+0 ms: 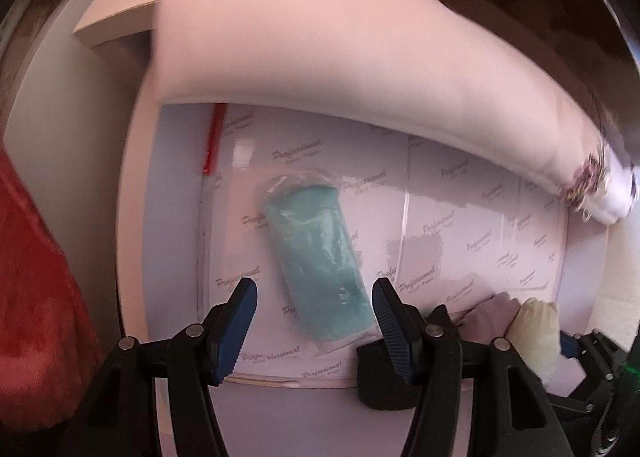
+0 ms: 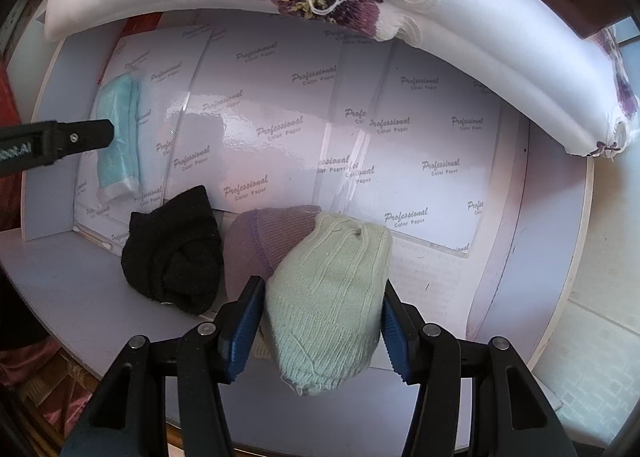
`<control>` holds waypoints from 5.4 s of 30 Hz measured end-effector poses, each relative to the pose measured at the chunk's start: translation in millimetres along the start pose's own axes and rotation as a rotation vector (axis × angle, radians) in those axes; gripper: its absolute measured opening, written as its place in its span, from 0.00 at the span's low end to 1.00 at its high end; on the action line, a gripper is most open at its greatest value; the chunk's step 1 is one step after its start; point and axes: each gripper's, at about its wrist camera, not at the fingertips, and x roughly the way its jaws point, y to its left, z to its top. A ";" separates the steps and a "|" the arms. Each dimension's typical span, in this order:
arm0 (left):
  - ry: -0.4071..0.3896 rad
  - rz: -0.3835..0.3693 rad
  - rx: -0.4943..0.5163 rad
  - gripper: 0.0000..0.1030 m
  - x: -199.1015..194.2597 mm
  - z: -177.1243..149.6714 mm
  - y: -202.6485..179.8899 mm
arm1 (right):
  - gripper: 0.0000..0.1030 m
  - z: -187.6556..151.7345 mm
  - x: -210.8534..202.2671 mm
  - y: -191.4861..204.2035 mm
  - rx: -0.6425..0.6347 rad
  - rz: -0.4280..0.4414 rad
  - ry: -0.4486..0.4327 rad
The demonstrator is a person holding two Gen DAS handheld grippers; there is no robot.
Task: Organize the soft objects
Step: 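Grasp the teal plastic-wrapped packet with the left tool while the right tool lifts the green knit, then carry the pale green knit garment into the gold-lined tray with the right tool, then lower the green knit into the tray and open the right tool, then move the right tool down to the lavender sock on the lower shelf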
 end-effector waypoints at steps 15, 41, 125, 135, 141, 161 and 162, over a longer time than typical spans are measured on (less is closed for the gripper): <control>0.082 0.120 0.129 0.42 44.0 -8.0 -27.6 | 0.45 -11.3 -41.1 -16.7 0.069 0.114 -0.099; 0.085 0.122 0.086 0.44 29.9 -5.9 -18.5 | 0.46 -6.2 -172.6 -21.1 0.102 0.073 -0.504; 0.107 0.118 0.070 0.51 38.6 2.4 -23.1 | 0.55 58.4 -153.2 -52.3 0.164 0.052 -0.514; 0.109 0.118 0.068 0.51 38.4 2.8 -23.5 | 0.68 9.0 -87.7 -40.3 0.143 0.113 -0.258; 0.110 0.120 0.070 0.51 39.3 3.1 -23.9 | 0.68 -4.0 -33.5 -34.6 0.171 0.129 -0.060; 0.095 0.132 0.091 0.45 35.9 0.2 -33.5 | 0.31 -6.7 27.2 -5.4 0.105 0.148 0.050; 0.090 0.133 0.101 0.42 35.0 0.1 -35.4 | 0.32 -7.1 28.7 -5.5 0.107 0.145 0.054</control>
